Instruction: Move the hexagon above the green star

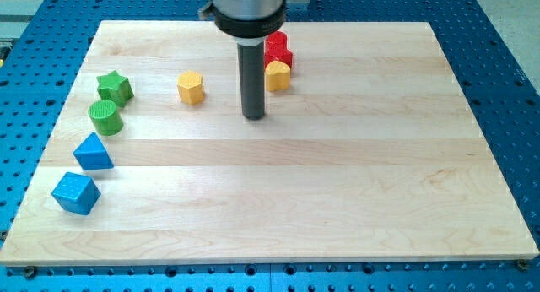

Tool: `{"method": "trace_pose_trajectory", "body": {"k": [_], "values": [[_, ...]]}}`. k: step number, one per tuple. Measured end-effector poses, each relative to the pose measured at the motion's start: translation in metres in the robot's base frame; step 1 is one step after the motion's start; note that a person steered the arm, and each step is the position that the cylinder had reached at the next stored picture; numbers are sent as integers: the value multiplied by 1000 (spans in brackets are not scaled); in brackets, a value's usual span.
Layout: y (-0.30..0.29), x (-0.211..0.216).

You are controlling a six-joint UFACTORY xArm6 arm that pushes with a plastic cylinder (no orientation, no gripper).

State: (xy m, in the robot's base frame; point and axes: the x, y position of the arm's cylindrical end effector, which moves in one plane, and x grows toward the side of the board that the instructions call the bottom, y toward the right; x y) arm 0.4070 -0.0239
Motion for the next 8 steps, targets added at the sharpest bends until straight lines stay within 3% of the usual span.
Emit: {"method": "trace_pose_trajectory", "body": {"k": [1, 2, 3, 5, 6, 8], "values": [[-83, -15], [-109, -50], [-88, -29], [-79, -83], [-127, -87], [-154, -87]]}}
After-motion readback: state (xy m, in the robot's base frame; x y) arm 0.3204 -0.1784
